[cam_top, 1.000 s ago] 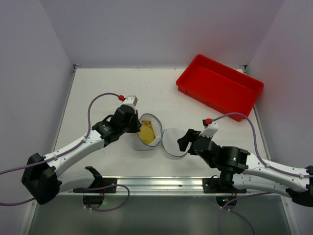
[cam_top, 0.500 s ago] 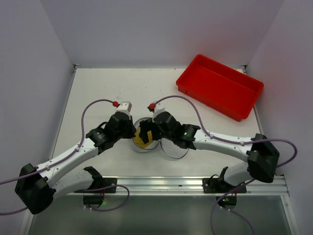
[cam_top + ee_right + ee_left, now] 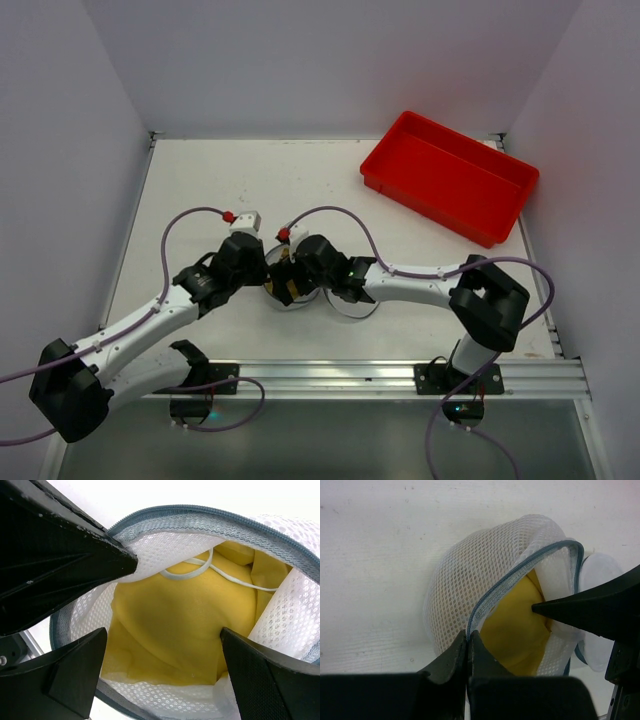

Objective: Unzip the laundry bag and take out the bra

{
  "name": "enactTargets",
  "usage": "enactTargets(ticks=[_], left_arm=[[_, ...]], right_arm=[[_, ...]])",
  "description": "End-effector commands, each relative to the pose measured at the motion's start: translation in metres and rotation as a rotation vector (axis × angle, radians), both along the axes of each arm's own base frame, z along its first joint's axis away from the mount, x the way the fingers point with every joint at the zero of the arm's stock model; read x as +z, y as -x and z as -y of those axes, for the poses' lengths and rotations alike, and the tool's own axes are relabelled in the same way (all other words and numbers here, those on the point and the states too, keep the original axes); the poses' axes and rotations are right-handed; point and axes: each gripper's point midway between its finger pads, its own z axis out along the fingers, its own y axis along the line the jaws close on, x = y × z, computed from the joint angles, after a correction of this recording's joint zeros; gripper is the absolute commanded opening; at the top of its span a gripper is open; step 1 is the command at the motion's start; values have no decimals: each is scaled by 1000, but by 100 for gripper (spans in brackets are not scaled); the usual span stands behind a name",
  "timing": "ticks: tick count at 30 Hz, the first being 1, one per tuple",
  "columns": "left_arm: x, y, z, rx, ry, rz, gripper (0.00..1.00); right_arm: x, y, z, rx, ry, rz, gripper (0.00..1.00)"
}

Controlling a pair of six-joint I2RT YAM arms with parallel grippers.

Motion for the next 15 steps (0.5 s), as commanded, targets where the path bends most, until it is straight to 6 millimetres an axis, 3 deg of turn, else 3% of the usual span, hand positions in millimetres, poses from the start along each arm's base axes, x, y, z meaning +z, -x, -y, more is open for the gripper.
enactTargets(ticks=[1, 8, 11, 15], left_arm=[[9, -3, 5, 27, 70, 20, 0], [11, -2, -1, 68, 103, 22, 0], [12, -2, 1, 67, 130, 23, 0], [14, -2, 5, 49, 143, 22, 0]], right_arm=[[17, -26, -10, -86, -93, 106, 97], [15, -41, 3, -204, -119, 110, 95], [5, -42, 3, -197, -100, 99, 94], [-2, -39, 0, -176, -107, 85, 83]])
